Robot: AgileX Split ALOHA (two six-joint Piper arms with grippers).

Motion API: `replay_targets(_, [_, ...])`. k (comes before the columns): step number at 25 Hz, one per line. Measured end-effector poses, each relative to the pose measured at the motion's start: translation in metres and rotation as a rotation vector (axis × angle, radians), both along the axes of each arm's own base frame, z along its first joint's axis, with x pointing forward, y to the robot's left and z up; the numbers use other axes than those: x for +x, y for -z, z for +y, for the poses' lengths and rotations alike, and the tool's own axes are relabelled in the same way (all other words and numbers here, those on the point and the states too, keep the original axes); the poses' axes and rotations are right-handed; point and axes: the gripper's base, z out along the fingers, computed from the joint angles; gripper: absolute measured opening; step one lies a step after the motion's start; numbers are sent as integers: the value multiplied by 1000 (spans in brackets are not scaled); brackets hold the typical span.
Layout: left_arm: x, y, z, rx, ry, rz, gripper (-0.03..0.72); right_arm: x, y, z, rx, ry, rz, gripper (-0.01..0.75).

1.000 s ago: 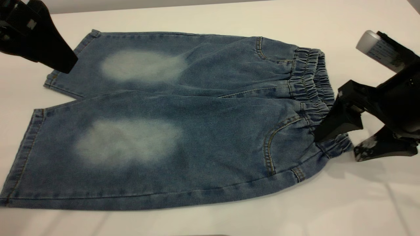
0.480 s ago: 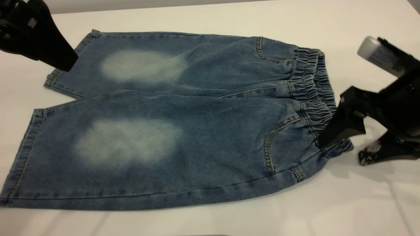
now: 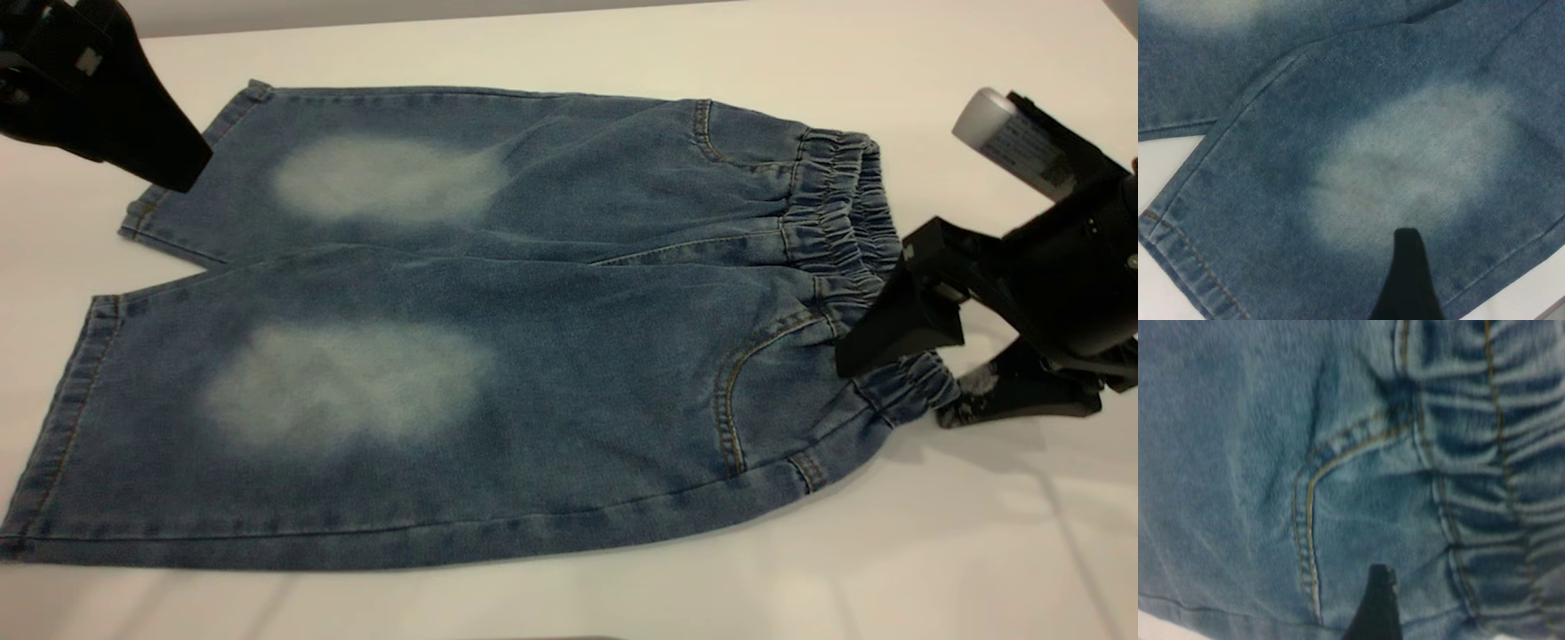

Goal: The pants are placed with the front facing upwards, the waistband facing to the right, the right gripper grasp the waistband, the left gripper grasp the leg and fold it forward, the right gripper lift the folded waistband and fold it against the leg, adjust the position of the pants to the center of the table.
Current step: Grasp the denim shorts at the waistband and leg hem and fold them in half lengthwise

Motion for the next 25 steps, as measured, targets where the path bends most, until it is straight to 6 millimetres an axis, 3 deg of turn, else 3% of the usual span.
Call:
replay_targets(4, [0,0,0,0,0,0,515,1,0,0,-1,-10,-14,576])
replay_targets(8, [0,0,0,0,0,0,515,3,1,0,-6,-9,-37,514])
replay_targets(14, [0,1,2,30,19,-5,515,2,3,-1,-7,8,-18,351])
replay_targets(22, [0,2,5,102,64,-16,515,0,8,-1,-10,11,3,200])
replay_targets(25, [-1,3,7,125,77,-7,515,0,7,0,-7,-3,-6,85])
